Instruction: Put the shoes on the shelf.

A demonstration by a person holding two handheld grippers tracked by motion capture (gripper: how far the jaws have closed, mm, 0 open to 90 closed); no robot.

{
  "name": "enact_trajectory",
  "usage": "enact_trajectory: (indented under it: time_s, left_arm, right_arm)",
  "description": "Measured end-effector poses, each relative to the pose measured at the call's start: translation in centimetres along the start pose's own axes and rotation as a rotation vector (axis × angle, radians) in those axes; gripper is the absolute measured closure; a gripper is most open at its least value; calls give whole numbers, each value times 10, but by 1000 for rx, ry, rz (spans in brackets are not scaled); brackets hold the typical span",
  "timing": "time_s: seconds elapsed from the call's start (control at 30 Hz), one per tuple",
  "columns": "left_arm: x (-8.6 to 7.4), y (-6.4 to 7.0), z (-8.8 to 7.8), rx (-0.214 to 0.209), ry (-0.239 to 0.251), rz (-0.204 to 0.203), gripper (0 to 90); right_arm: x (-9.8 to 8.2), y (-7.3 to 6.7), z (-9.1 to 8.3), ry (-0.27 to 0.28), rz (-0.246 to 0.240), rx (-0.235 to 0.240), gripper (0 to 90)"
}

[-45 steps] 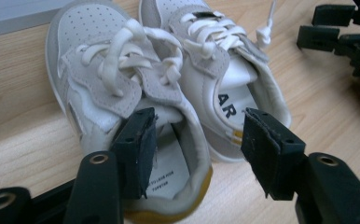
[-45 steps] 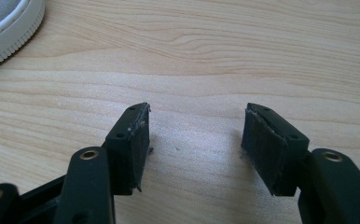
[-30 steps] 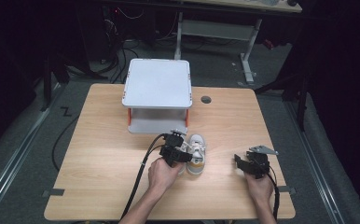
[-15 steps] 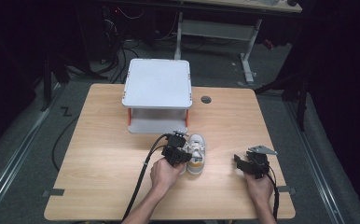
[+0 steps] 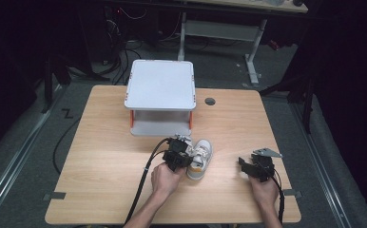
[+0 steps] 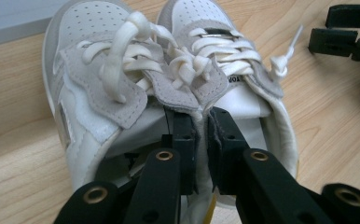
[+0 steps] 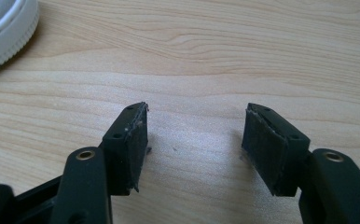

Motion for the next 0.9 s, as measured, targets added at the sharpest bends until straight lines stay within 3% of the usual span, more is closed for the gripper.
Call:
enact_trajectory:
  time_s: [0.5,0.7,0.9]
  left_arm:
    - [-3,0,-20,-50,21,40,829]
    - [-2,-6,-33,-46,41,52,828]
    - [0,-16,-46,-35,62,49,828]
  right_arm:
    - [1,0,1,-1,-10,12,386]
    - [0,-3,1,-4,-28,41,371]
    - [1,-7,0,-5,-44,66,422]
Point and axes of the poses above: each handheld gripper's, and its own axes: z roughly forward along the jaws, x roughly out of its top, y roughly to its right, the point moved 8 cm from there along z, roughly forward along the jaws, and after that the axes turned 13 degrees about y, right-handed, at the moved point
